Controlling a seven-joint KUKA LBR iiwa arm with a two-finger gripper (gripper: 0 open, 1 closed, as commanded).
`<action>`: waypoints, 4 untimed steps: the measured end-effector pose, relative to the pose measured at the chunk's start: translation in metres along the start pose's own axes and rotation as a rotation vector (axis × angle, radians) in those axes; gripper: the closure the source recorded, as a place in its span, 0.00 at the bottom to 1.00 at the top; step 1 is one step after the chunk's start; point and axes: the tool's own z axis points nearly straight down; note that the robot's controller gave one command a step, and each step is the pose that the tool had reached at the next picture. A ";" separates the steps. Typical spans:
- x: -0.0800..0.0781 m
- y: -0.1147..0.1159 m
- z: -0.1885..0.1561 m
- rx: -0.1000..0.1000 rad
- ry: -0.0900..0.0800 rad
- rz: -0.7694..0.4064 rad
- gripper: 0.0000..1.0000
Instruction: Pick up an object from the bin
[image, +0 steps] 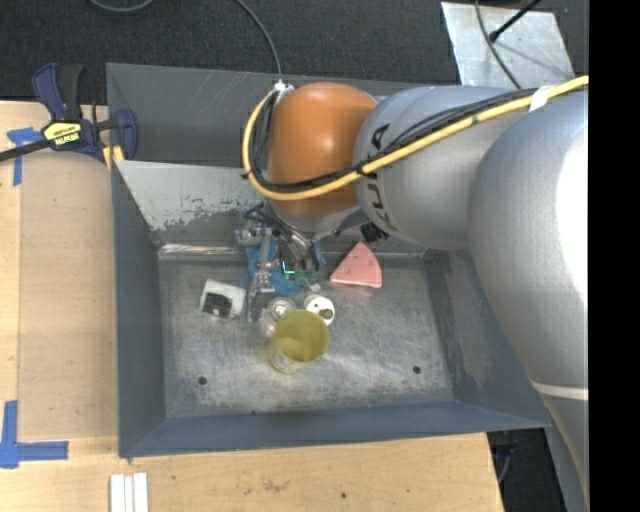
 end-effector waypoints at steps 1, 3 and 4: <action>-0.002 -0.001 -0.005 -0.001 -0.008 0.002 0.00; 0.000 0.017 0.030 -0.001 -0.007 0.094 0.00; 0.000 0.017 0.031 -0.001 -0.010 0.087 0.00</action>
Offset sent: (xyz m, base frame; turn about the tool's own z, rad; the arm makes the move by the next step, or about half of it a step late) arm -0.0045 0.0194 -0.0641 0.0882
